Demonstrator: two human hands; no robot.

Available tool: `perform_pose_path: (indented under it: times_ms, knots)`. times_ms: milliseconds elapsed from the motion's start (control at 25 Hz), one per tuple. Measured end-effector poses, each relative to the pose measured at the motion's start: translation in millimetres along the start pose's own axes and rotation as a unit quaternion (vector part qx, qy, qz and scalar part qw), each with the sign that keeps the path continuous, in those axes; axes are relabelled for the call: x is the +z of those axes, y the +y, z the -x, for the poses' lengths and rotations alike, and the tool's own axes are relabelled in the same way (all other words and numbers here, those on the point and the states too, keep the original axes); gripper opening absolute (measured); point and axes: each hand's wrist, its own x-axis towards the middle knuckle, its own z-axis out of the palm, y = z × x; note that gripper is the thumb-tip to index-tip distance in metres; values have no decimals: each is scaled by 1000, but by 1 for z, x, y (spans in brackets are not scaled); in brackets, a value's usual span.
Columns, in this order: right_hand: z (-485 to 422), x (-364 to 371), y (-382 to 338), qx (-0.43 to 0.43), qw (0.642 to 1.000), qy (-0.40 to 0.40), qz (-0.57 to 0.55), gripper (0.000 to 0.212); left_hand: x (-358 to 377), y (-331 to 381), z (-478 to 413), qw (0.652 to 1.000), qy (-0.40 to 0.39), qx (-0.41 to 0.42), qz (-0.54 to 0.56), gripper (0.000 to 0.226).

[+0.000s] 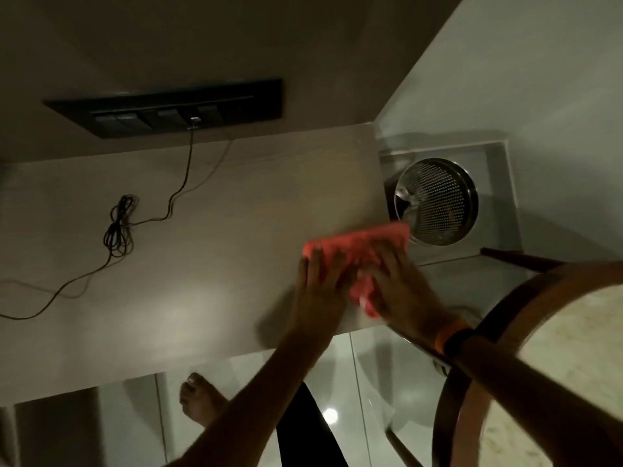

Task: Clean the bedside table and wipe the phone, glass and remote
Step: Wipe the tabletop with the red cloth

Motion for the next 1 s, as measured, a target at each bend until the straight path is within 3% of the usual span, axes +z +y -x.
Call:
perform_pose_path:
  times_ms: [160, 280, 360, 400, 480, 520, 560, 600, 640, 680, 800, 920, 1000]
  knots:
    - [65, 28, -39, 82, 991, -89, 58, 66, 24, 26, 77, 996, -74, 10, 49, 57]
    - [70, 22, -56, 30, 992, -89, 87, 54, 9, 27, 101, 987, -85, -29, 130, 42]
    - [63, 11, -70, 2, 993, -112, -47, 30, -18, 6, 118, 960, -71, -82, 260, 33]
    - [53, 2, -81, 40, 977, -147, -150, 23, -35, -12, 127, 931, -70, -141, 331, 31]
    - [22, -13, -117, 127, 893, -273, -333, 16, -65, -62, 155, 851, -48, -264, 451, 30]
    - [6, -16, -133, 184, 830, -290, -439, 28, -77, -89, 169, 816, -35, -296, 495, 24]
    - [-8, -16, -145, 222, 764, -277, -540, 40, -88, -114, 178, 787, -28, -315, 529, 17]
    - [-22, -17, -158, 226, 726, -254, -598, 42, -96, -138, 185, 768, -26, -321, 554, 20]
    - [-34, -20, -173, 229, 716, -243, -613, 36, -98, -161, 192, 768, -28, -321, 554, 26]
    - [-43, -20, -186, 232, 726, -242, -601, 34, -96, -179, 198, 786, -36, -322, 527, 30]
    - [-49, -9, -212, 278, 802, -268, -456, 41, -74, -205, 208, 860, -19, -347, 374, 29]
    - [-40, 7, -238, 254, 945, -60, -197, 37, -61, -199, 217, 887, 72, -372, 265, 41]
    - [-30, 8, -268, 174, 981, 50, -77, 27, -61, -193, 223, 901, 95, -368, 208, 52]
